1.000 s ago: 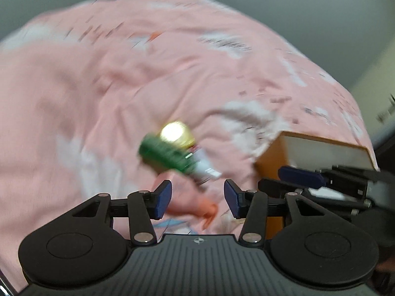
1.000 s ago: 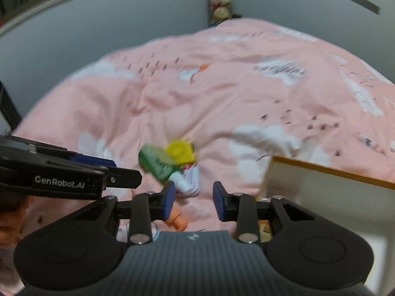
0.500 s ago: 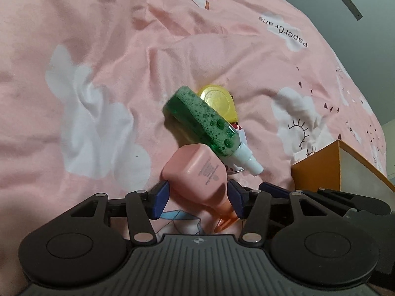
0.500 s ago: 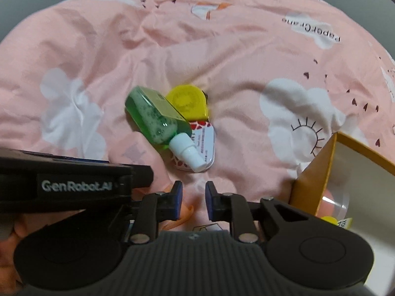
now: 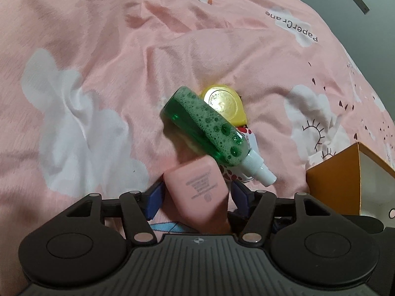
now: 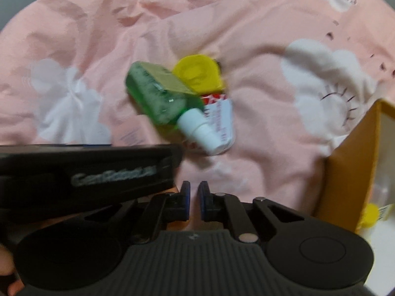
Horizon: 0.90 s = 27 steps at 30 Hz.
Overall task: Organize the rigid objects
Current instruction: 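Grasp the green gel bottle with the right tool while the left tool grasps the pink bottle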
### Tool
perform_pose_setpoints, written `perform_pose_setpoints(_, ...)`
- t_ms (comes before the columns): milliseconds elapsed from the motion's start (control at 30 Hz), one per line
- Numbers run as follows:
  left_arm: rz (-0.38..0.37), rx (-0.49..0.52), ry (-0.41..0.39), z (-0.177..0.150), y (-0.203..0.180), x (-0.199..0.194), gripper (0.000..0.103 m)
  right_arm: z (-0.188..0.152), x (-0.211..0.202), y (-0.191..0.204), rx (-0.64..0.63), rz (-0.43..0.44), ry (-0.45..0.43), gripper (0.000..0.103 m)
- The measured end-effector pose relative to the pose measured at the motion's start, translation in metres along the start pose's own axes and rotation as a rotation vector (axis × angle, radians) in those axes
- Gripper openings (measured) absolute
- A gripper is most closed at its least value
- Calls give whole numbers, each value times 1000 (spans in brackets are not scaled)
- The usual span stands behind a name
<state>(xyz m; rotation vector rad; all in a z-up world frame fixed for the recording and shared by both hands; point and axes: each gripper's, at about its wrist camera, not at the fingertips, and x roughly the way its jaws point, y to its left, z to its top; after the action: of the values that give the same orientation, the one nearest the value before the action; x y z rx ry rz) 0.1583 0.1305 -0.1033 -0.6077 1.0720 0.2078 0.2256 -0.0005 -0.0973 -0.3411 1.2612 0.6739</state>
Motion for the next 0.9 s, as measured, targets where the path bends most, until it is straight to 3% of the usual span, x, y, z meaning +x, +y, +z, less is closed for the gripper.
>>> perform_pose_setpoints(100,4,46,-1,-1,-2,0,61,-1,-2,6,-15,-1,-11,7)
perform_pose_setpoints(367,21,112,-19,-3,-6,-10,58,-2,-14,5,-25,-18,-37,8)
perform_pose_setpoints(667,118,171,-107,12,7,-36,56,10,-43,14,-129,-10,-137,9)
perform_pose_setpoints(833,139,176,-104,19,16,-36,55,23,-42,29,-283,-61,-184,31)
perform_pose_setpoints(900,134,175,-95,21,18,-34,55,27,-36,33,-331,-42,-166,38)
